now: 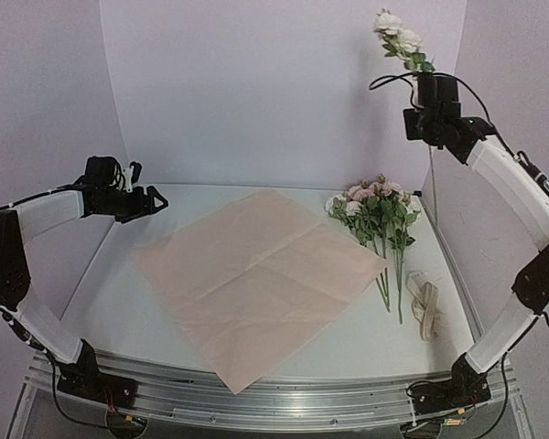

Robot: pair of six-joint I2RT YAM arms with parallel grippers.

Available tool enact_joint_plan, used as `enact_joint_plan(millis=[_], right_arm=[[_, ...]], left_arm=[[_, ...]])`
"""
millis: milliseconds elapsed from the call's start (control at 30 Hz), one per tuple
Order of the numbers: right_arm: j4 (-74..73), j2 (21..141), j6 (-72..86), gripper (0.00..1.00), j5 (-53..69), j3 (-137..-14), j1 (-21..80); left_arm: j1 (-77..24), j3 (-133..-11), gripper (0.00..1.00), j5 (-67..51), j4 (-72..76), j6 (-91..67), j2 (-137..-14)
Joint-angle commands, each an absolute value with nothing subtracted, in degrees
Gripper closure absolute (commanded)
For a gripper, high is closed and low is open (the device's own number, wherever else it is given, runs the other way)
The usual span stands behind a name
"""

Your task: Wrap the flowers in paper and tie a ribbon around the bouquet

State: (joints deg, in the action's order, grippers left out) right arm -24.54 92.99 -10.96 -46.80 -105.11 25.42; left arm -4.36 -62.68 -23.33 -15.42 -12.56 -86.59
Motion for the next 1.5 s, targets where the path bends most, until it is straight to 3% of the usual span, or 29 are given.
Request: enact_joint_plan(millis=[0,100,200,400,700,767,867,967,1033,1100,1133,1200,1233,1267,1367,1467], right_arm=[[-23.8,94.3,7.5,1.0,-31.0,-106.7,35.2],[-24.3,103.2,23.5,1.0,-14.0,-109.3,39.3],[-24.9,114.8,35.0,1.0,-5.5,-115.9,42.2],[-25.4,131.4,44.5,1.0,-0.9,-126.0,44.5],[-25.3,144.6,49.0,0.96,-1.8,-130.0,44.4],[-25.4,144.6,50.0,0.73,-3.8,-128.7,43.9],[-25.4,141.9,49.1,0.49,-5.3,-127.4,43.0],[-25.7,136.8,43.5,0.31,-4.8,-127.3,41.8],[-26.3,131.7,38.1,0.3,-4.9,-125.2,40.4],[-28.0,124.0,33.6,0.35,-8.2,-118.4,37.8],[-28.8,120.5,32.5,0.39,-10.8,-114.2,36.0],[-31.2,114.1,31.2,0.61,-16.8,-105.2,31.2],[-33.6,112.2,30.6,0.65,-18.5,-102.2,28.6],[-36.3,111.1,29.7,0.63,-20.0,-99.8,25.9],[-40.8,111.1,25.6,0.39,-22.8,-96.3,19.3],[-41.9,114.2,22.1,0.32,-22.2,-96.0,14.9]], left_arm=[[-5.0,-61.1,0.14,-24.7,-10.9,-9.4,-83.5],[-5.8,-60.0,0.14,-25.2,-10.8,-8.3,-82.8],[-6.1,-58.9,0.14,-25.5,-11.4,-7.9,-82.4],[-6.5,-57.5,0.14,-26.5,-10.9,-7.3,-81.6],[-6.5,-56.0,0.14,-27.4,-10.1,-7.0,-80.9],[-6.6,-56.0,0.14,-27.8,-10.0,-7.1,-80.9],[-6.6,-56.3,0.13,-28.1,-10.0,-6.7,-81.2],[-6.5,-56.6,0.13,-28.0,-10.1,-6.4,-81.6],[-6.6,-56.7,0.13,-28.3,-10.1,-6.3,-81.8],[-6.5,-56.8,0.13,-28.5,-10.1,-6.0,-81.9],[-6.5,-56.8,0.13,-28.5,-10.0,-5.9,-81.7],[-6.7,-56.6,0.14,-29.0,-9.6,-5.3,-81.6],[-7.0,-56.5,0.14,-29.5,-9.3,-4.9,-81.6],[-7.5,-56.5,0.14,-29.9,-9.2,-4.0,-81.5],[-11.0,-57.0,0.14,-30.1,-9.1,1.5,-81.2],[-15.5,-57.0,0.14,-31.4,-8.1,7.2,-80.7]])
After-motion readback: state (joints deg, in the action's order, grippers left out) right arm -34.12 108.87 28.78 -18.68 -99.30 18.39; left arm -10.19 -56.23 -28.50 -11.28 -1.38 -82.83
